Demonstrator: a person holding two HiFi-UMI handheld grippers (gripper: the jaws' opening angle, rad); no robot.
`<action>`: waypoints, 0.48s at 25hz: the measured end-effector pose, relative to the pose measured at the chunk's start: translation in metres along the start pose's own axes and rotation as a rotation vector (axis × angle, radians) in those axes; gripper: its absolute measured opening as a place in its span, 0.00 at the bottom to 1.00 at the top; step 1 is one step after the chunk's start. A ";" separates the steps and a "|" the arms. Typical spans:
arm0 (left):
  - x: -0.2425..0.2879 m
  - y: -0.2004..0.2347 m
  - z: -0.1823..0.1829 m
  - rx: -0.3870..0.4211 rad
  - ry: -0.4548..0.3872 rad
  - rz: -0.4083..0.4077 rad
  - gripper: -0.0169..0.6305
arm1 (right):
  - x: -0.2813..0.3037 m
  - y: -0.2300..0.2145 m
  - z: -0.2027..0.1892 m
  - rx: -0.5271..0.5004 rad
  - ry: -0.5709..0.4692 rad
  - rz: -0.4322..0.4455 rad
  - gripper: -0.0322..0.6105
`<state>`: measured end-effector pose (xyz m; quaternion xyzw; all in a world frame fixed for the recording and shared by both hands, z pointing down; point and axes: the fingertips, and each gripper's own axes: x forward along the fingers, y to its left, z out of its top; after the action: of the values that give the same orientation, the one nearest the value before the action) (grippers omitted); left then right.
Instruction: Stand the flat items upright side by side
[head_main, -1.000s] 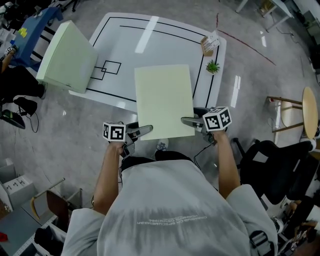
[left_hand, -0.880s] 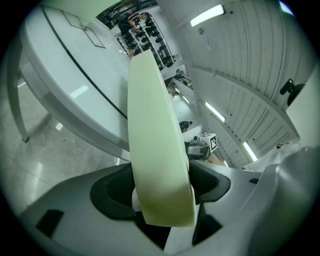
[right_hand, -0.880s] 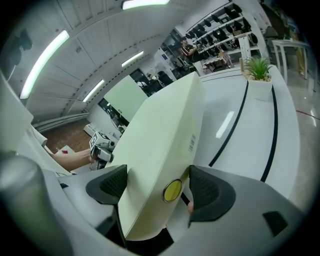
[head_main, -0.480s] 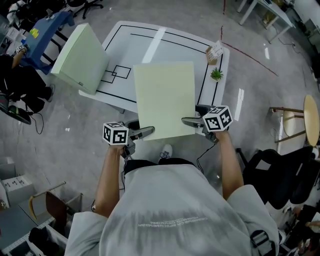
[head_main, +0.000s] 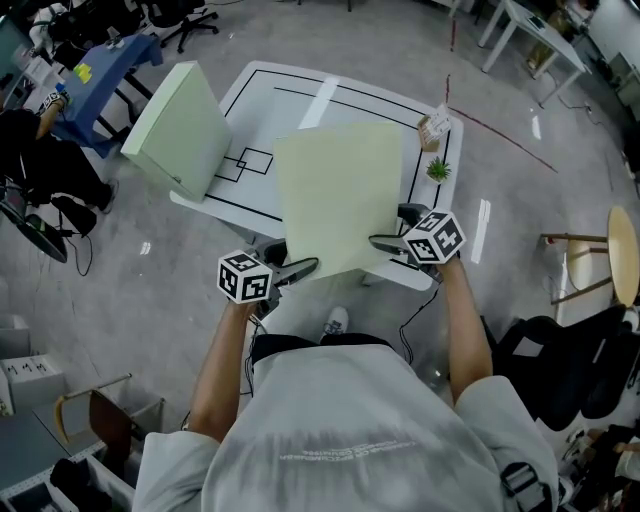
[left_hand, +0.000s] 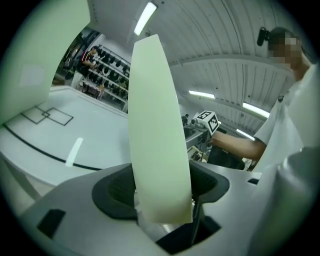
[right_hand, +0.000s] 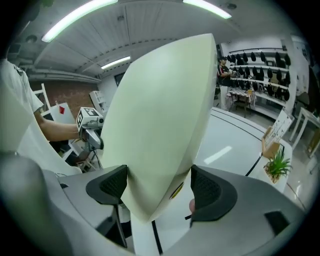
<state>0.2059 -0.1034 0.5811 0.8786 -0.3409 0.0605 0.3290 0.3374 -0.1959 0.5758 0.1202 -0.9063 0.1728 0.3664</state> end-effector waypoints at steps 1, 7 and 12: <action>0.001 0.002 0.003 0.051 -0.010 0.025 0.53 | 0.001 -0.003 0.003 -0.026 0.004 -0.015 0.66; 0.006 0.010 0.010 0.268 -0.053 0.151 0.53 | 0.005 -0.017 0.018 -0.168 0.013 -0.100 0.67; 0.011 0.021 0.003 0.318 -0.028 0.222 0.52 | 0.012 -0.025 0.025 -0.236 0.016 -0.145 0.67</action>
<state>0.2004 -0.1227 0.5933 0.8773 -0.4263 0.1374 0.1727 0.3224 -0.2299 0.5732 0.1400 -0.9063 0.0389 0.3969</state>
